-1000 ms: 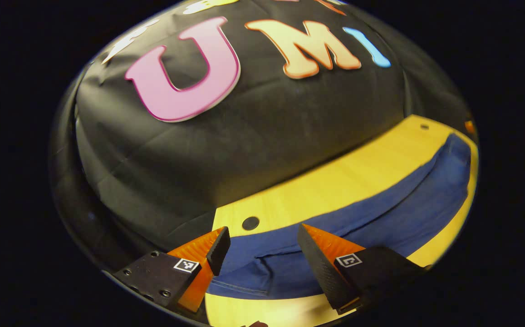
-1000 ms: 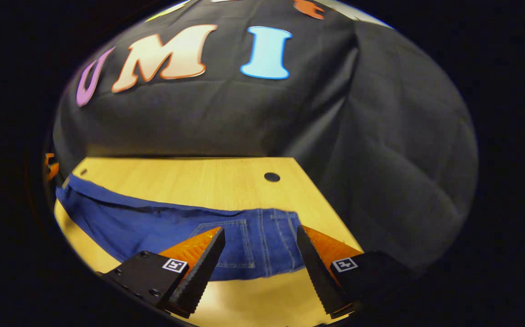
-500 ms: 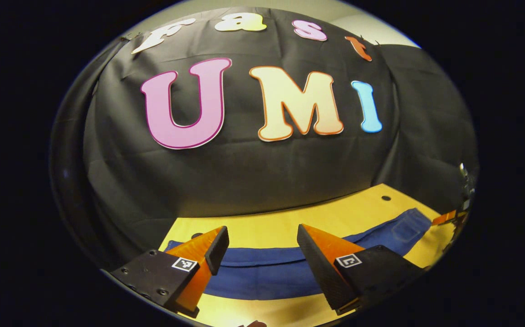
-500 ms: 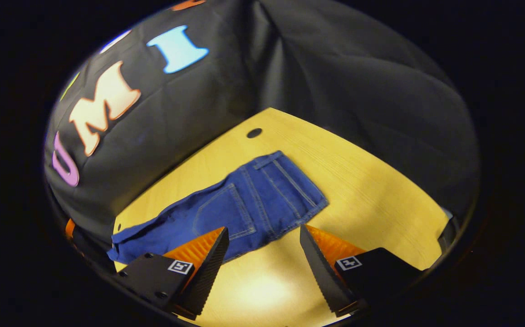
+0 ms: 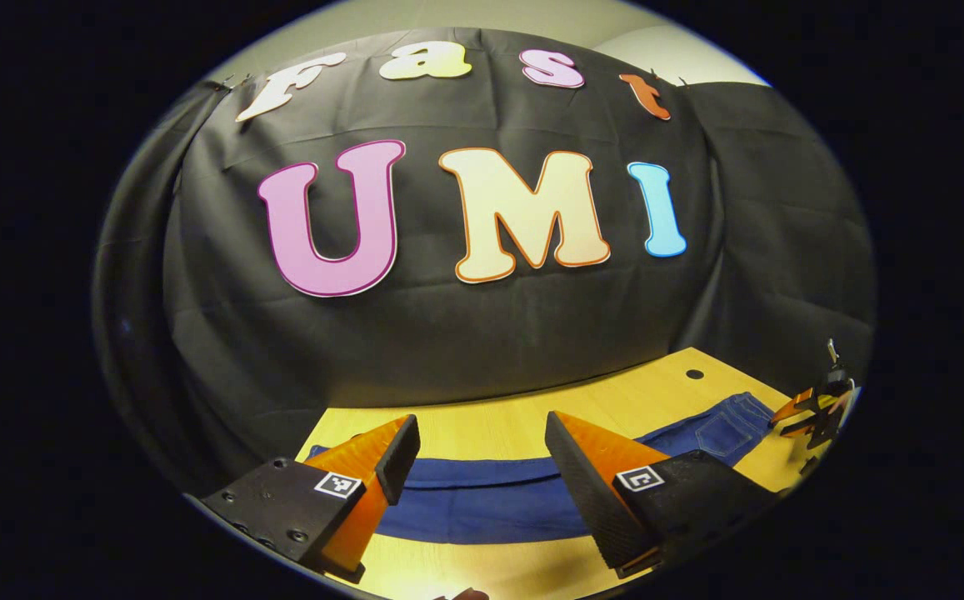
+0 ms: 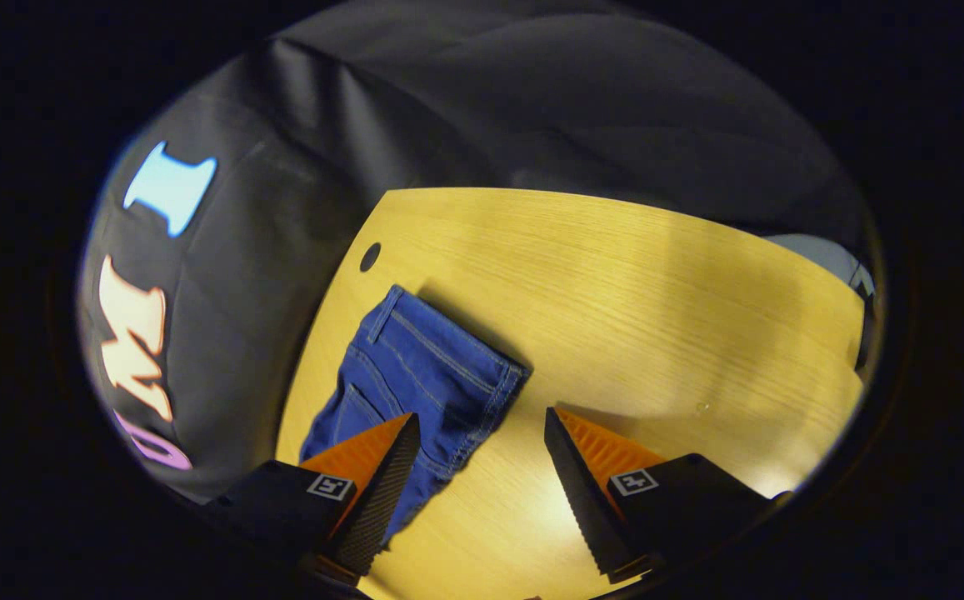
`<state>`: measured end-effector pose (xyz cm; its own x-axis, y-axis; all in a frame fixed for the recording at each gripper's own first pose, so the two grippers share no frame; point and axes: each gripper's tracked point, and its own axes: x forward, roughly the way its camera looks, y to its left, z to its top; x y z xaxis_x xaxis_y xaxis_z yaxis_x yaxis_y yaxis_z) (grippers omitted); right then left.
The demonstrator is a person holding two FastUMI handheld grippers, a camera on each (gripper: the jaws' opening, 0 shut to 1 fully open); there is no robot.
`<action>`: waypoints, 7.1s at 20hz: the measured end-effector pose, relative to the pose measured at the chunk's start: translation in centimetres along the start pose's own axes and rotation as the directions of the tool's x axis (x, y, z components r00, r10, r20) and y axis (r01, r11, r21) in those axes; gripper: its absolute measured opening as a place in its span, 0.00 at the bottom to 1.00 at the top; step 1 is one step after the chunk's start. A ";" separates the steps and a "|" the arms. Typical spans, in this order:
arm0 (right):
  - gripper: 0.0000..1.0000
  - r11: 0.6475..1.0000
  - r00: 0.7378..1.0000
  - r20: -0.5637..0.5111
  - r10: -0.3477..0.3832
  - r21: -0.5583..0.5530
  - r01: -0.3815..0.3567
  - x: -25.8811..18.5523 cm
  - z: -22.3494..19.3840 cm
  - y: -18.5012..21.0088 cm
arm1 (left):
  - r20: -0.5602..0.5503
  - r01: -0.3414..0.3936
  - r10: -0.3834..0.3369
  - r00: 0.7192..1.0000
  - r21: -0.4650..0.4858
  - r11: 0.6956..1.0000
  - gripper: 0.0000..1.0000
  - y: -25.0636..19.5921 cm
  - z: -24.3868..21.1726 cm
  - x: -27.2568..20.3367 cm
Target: Grasp the waist and the cuffs of the jeans and fold them to make the two legs overlap; first hold the waist and fold one-third of the jeans toward the cuffs, then hold the cuffs and fold the remaining one-third in the same direction to finish folding.
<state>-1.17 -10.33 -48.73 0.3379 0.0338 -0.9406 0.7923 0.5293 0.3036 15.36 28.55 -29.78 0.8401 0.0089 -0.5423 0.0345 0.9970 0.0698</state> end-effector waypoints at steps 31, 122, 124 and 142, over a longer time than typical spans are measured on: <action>0.03 0.948 0.925 0.252 0.285 -0.219 -0.233 -6.7 9.2 8.2 | -0.156 -0.127 0.100 0.983 -0.173 0.977 0.96 0.5 -7.2 -3.9; 0.89 0.636 0.846 0.115 0.520 -0.714 -0.294 -18.0 -15.7 20.3 | -0.573 0.184 -0.215 0.791 -0.112 0.977 0.00 2.8 -9.9 3.3; 0.89 0.645 0.845 0.122 0.521 -0.705 -0.295 -18.4 -14.3 19.3 | -0.558 0.206 -0.231 0.797 -0.108 0.973 0.00 0.3 -8.6 3.7; 0.89 0.678 0.870 0.191 0.454 -0.707 -0.199 -20.2 -5.4 11.5 | -0.599 0.411 -0.396 0.696 -0.120 0.904 0.00 -23.4 -12.6 5.7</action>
<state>-1.67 -0.35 -27.03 0.7511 0.1080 -0.6513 0.1106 0.9520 0.2854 12.46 6.25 -45.08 0.2472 -0.3428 -0.9063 0.3114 0.9138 -0.2607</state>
